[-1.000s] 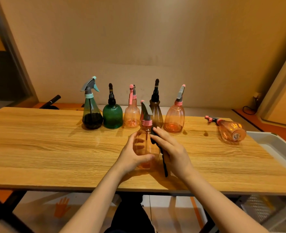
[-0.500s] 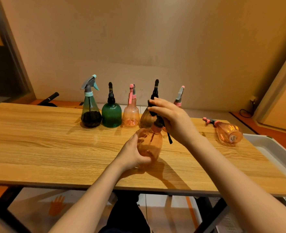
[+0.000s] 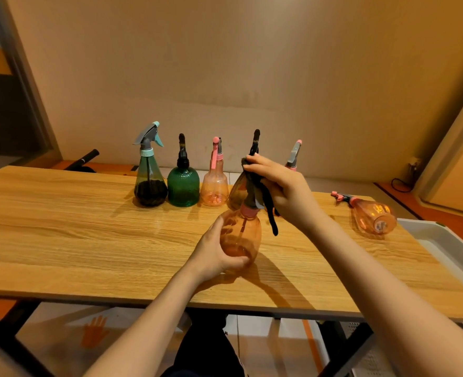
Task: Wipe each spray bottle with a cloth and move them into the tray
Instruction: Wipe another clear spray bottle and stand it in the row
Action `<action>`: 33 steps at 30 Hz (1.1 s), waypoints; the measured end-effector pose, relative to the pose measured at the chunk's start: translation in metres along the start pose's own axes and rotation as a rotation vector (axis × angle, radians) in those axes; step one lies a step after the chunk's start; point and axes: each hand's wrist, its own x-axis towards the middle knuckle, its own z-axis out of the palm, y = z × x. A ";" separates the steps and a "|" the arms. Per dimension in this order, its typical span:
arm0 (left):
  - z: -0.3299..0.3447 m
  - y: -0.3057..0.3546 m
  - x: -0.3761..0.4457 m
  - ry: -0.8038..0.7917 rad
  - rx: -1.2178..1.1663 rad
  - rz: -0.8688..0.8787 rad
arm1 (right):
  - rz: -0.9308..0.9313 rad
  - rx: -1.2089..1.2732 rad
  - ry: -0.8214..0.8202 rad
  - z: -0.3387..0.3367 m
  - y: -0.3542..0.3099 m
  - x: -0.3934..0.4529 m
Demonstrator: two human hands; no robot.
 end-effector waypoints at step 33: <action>-0.083 -0.040 0.001 0.323 0.009 -0.150 | 0.349 -0.263 -0.209 0.089 0.028 -0.091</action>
